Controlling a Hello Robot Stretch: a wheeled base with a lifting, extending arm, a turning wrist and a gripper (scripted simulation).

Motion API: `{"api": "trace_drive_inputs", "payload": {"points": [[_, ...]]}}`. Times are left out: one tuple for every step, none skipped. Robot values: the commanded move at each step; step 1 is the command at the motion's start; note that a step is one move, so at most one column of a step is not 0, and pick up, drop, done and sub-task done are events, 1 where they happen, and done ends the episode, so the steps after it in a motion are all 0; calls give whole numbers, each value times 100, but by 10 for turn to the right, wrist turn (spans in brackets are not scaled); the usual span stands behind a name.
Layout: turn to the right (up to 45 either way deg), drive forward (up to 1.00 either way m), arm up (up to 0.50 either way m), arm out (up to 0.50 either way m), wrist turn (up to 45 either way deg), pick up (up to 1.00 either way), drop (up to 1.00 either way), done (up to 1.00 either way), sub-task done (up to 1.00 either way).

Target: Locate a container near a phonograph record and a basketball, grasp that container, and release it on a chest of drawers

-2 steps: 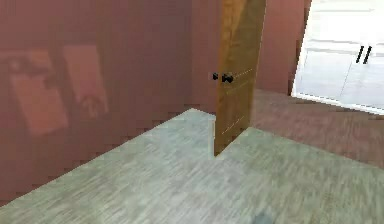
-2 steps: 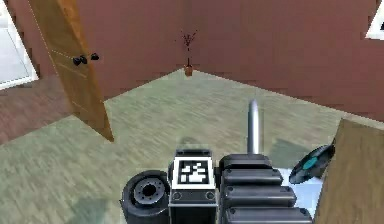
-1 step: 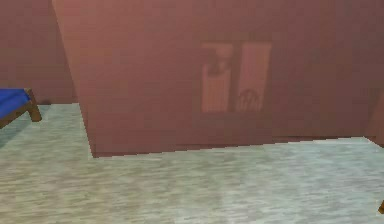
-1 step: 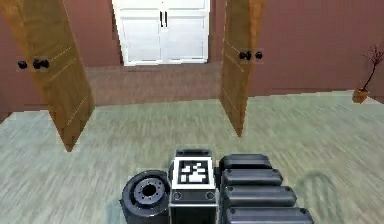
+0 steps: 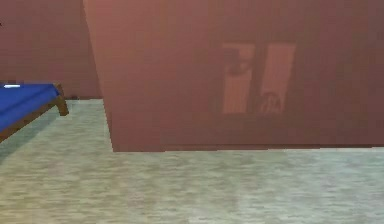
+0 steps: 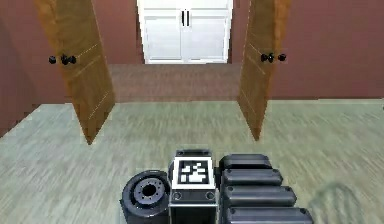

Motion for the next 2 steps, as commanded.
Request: {"api": "trace_drive_inputs", "payload": {"points": [[0,25,0,0,0,0,0,0,0],[-450,0,0,0,0,0,0,0,0]]}}
